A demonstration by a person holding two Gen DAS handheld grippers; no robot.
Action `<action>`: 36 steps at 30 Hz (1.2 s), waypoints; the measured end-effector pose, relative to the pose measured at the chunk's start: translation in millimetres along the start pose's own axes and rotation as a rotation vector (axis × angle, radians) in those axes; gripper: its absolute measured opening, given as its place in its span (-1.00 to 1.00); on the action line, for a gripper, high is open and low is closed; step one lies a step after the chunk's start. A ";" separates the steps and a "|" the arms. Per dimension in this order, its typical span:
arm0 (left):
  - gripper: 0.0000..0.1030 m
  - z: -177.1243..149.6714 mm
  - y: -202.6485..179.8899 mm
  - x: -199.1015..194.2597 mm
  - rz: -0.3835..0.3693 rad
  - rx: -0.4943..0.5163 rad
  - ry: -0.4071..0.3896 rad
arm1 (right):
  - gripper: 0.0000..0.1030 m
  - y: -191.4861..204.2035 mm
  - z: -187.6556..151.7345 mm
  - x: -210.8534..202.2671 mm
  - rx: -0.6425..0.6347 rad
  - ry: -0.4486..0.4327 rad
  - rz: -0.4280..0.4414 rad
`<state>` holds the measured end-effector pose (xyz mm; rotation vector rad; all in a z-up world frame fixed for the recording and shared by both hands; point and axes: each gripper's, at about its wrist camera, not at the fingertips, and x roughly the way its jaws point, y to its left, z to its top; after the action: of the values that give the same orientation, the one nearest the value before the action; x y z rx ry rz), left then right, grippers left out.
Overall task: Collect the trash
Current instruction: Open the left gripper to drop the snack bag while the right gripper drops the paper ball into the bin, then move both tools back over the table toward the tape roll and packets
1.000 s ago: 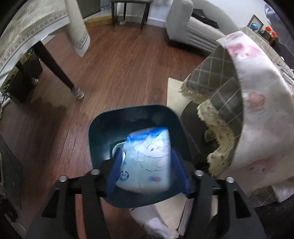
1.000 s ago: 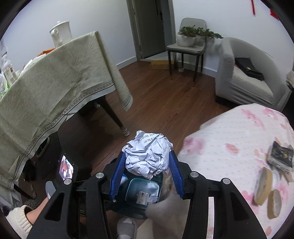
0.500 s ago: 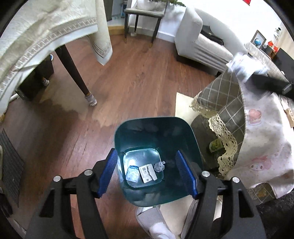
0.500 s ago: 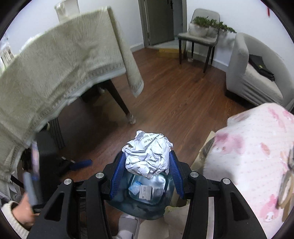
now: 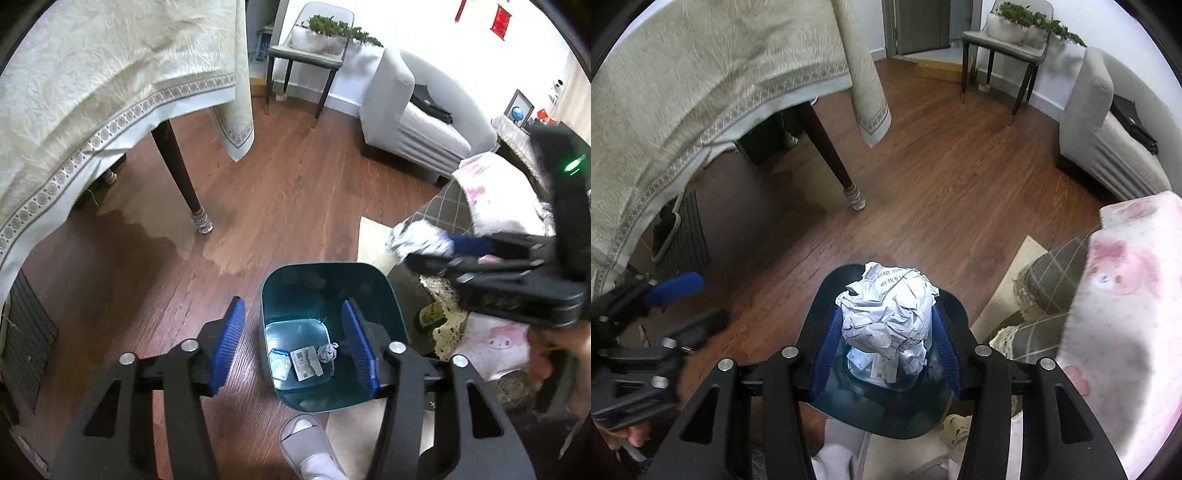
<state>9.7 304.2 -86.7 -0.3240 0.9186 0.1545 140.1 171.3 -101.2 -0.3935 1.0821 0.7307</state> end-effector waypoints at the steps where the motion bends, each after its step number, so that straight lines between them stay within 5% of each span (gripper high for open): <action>1: 0.07 0.8 -0.4 -2.8 -0.001 -0.001 -0.007 | -0.02 0.3 -1.0 1.7 -0.005 0.005 0.000; 15: 0.00 21.1 -11.1 -47.4 -0.053 -0.002 -0.133 | -0.01 3.5 -13.3 44.4 -0.035 0.129 -0.022; 22: 0.00 25.9 -10.0 -54.9 -0.071 -0.015 -0.164 | 0.17 -0.2 -23.3 59.6 -0.034 0.191 -0.035; 36: 0.00 43.9 -39.9 -65.6 -0.109 0.012 -0.229 | 0.21 -10.7 -12.6 -7.2 -0.017 0.033 0.056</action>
<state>14.1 282.0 -1.1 -0.3374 0.6732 0.0835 137.4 153.5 -100.8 -0.3922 1.1222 0.7854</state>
